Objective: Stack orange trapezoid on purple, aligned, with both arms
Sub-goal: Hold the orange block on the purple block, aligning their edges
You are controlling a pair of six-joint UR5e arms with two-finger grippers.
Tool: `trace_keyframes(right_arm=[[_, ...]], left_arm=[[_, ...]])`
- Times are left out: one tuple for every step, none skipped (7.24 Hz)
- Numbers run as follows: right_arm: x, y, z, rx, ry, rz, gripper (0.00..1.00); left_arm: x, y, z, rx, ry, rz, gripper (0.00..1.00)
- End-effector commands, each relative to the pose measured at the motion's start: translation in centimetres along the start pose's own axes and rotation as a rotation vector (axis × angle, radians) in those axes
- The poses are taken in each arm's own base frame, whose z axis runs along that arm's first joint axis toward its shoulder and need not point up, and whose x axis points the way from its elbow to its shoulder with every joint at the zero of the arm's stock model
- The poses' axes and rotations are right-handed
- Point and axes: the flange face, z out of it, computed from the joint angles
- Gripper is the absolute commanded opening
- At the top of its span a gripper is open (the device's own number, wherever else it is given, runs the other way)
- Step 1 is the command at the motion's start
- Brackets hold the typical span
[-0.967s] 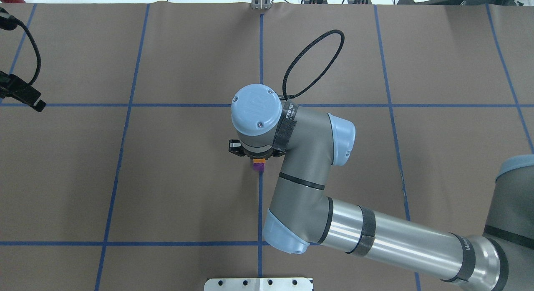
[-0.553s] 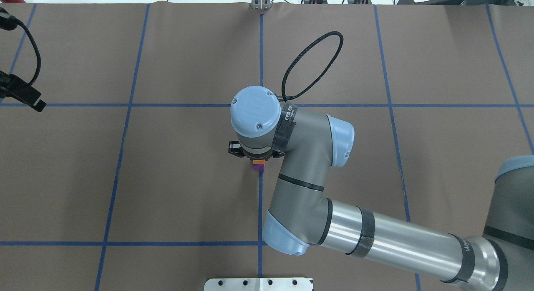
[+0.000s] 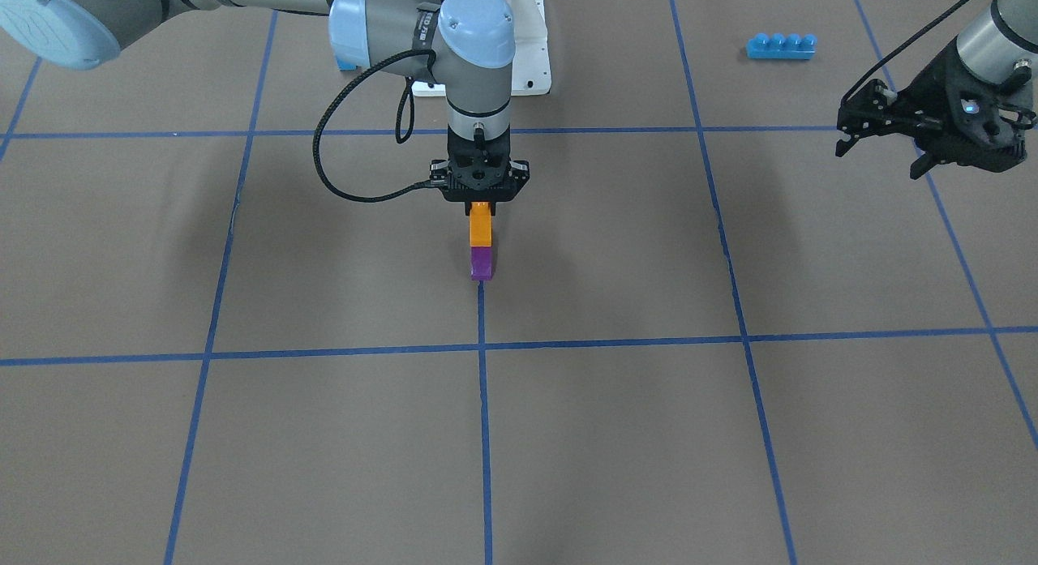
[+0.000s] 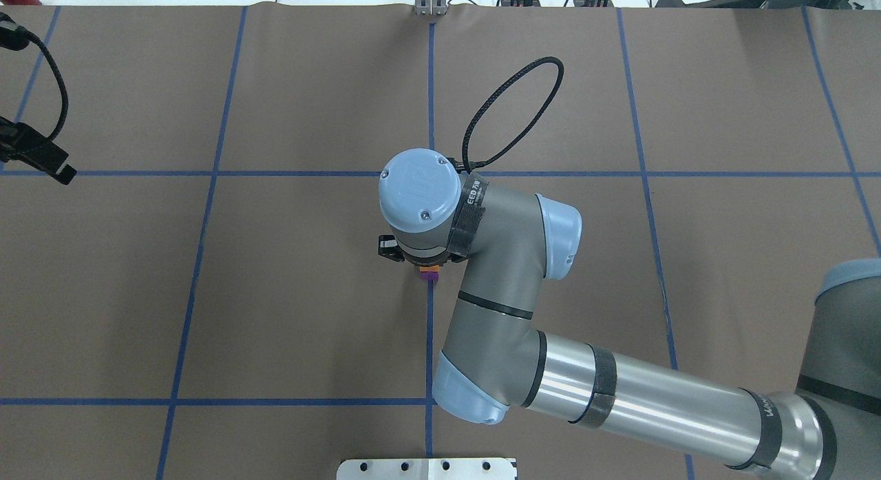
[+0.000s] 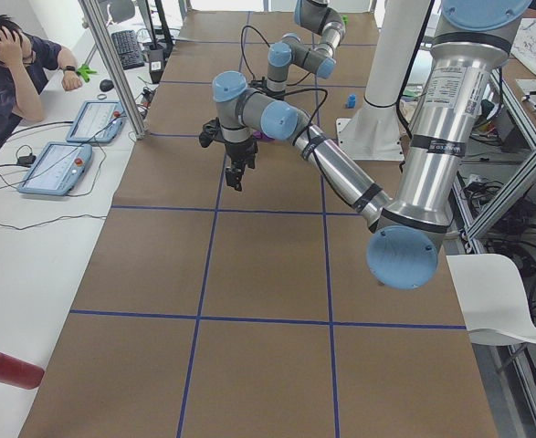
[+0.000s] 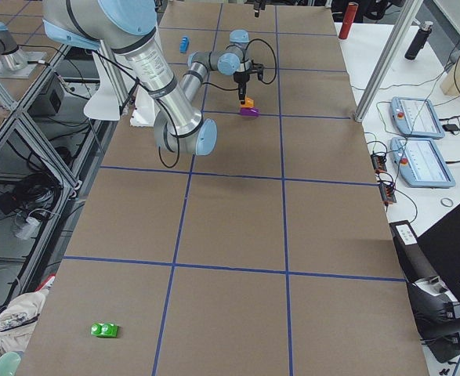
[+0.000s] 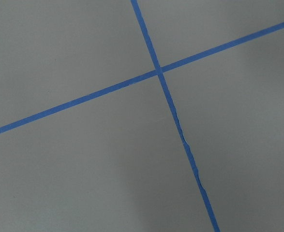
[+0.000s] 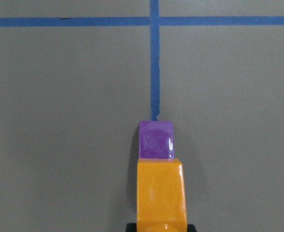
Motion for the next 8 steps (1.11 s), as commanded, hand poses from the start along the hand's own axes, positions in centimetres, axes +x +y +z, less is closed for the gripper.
trace_keyframes(right_arm=[[-0.01,0.07,0.38,-0.002,0.006,-0.003,0.00],[-0.06,0.24,0.59,-0.005,0.009,-0.006,0.00],[-0.03,0.32,0.76,-0.005,0.010,-0.009,0.00],[-0.12,0.33,0.67,-0.005,0.007,-0.012,0.00],[-0.08,0.42,0.85,-0.007,0.010,-0.014,0.00],[-0.13,0.53,0.81,-0.008,0.008,-0.016,0.00],[-0.07,0.61,1.07,-0.010,0.013,-0.018,0.00],[-0.11,0.56,1.27,-0.011,0.015,-0.017,0.00]], left_arm=[[-0.02,-0.04,0.03,0.000,0.000,0.000,1.00],[-0.07,0.01,0.07,-0.001,0.000,-0.001,1.00],[-0.08,0.01,0.07,-0.001,-0.002,-0.001,1.00],[-0.02,-0.04,0.03,0.000,0.000,0.000,1.00],[-0.06,-0.05,0.08,-0.001,0.000,-0.001,1.00],[-0.11,-0.01,0.12,-0.003,0.000,-0.002,1.00],[-0.15,-0.09,0.18,-0.004,-0.001,-0.003,1.00],[-0.15,-0.09,0.19,-0.004,-0.001,-0.003,1.00]])
